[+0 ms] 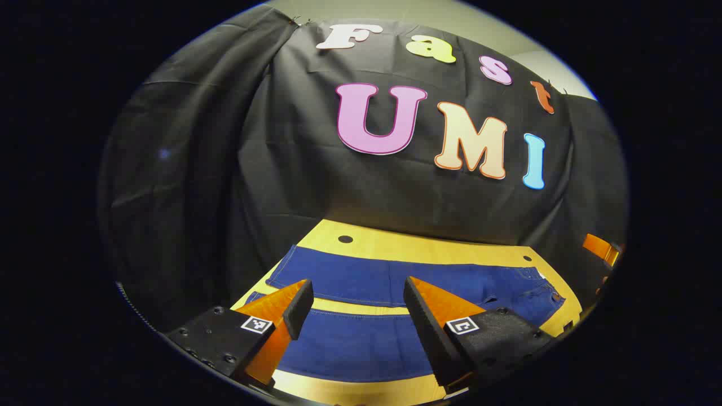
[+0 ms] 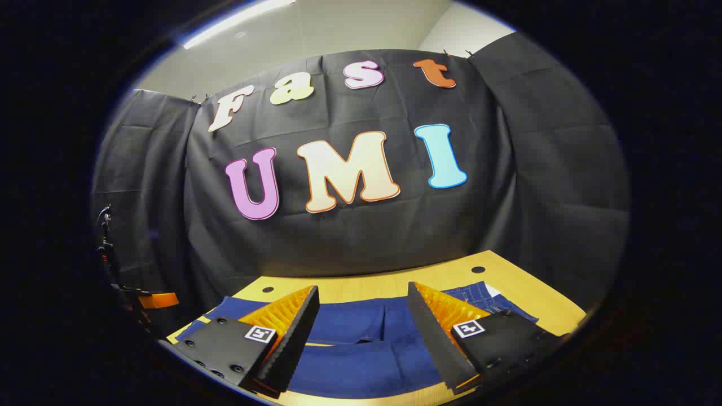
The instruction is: Grasp the waist and the cuffs of the jeans and fold them to make the two legs overlap; first hold the waist and fold one-third of the jeans toward the cuffs, then hold the cuffs and fold the remaining one-third in the same direction to finish folding.
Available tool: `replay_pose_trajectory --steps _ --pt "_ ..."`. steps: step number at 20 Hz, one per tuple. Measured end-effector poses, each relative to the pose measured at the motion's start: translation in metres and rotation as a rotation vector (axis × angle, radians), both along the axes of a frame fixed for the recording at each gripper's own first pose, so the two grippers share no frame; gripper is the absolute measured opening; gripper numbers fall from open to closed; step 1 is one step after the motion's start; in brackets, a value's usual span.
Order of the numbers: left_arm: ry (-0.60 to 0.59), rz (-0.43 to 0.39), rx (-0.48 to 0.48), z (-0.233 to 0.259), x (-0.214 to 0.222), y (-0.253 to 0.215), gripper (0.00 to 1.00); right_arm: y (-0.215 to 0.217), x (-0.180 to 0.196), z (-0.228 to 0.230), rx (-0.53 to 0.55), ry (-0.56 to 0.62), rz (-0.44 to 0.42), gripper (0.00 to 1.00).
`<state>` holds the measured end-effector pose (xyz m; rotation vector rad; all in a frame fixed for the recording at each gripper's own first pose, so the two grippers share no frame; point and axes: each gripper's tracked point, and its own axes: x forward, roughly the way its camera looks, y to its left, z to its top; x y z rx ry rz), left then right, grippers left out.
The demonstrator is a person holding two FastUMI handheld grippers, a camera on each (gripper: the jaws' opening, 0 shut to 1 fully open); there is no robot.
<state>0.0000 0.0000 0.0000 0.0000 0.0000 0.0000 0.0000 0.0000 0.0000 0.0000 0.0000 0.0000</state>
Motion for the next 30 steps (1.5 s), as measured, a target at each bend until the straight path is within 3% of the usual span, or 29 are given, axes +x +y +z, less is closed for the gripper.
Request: replay_pose_trajectory --steps 6,7,9,11,12,14,15,16,17,20,21,22,29,30 --pt "0.079 -0.011 0.064 -0.028 -0.006 0.014 0.96 0.0 -0.009 -0.009 -0.005 0.04 0.007 0.98" --pt "0.099 -0.027 0.089 -0.036 -0.008 0.016 0.96 -0.002 -0.011 -0.009 -0.013 0.045 0.005 0.94" --pt "0.148 -0.076 0.145 -0.053 -0.012 0.019 0.96 -0.004 -0.014 -0.011 -0.029 0.052 0.0 0.98" --pt "0.191 -0.11 0.206 -0.07 -0.017 0.027 0.96 -0.004 -0.015 -0.012 -0.027 0.06 0.004 0.94" --pt "0.21 -0.13 0.233 -0.075 -0.02 0.029 0.96 -0.002 -0.016 -0.013 -0.02 0.066 0.008 0.98" --pt "0.252 -0.181 0.282 -0.089 -0.025 0.032 0.96 -0.002 -0.019 -0.014 -0.016 0.075 0.01 0.94" --pt "0.283 -0.213 0.308 -0.097 -0.028 0.033 0.96 -0.002 -0.02 -0.015 -0.02 0.079 0.01 0.98" --pt "0.317 -0.25 0.339 -0.107 -0.032 0.033 0.96 -0.002 -0.022 -0.017 -0.025 0.084 0.009 0.94" --pt "0.347 -0.286 0.375 -0.116 -0.035 0.035 0.98 -0.001 -0.022 -0.017 -0.028 0.087 0.009 0.98" --pt "0.453 -0.38 0.498 -0.141 -0.041 0.05 0.98 0.0 -0.025 -0.021 -0.031 0.098 0.006 0.94" --pt "0.485 -0.41 0.537 -0.148 -0.041 0.055 0.98 0.002 -0.026 -0.023 -0.03 0.102 0.006 0.98" --pt "0.526 -0.432 0.575 -0.156 -0.041 0.062 0.98 0.004 -0.028 -0.027 -0.027 0.11 0.008 0.94" --pt "0.748 -0.575 0.785 -0.194 -0.037 0.096 0.96 0.021 -0.041 -0.05 -0.072 0.168 0.017 0.98" --pt "0.772 -0.578 0.803 -0.195 -0.035 0.099 0.95 0.023 -0.044 -0.054 -0.075 0.175 0.016 0.93"
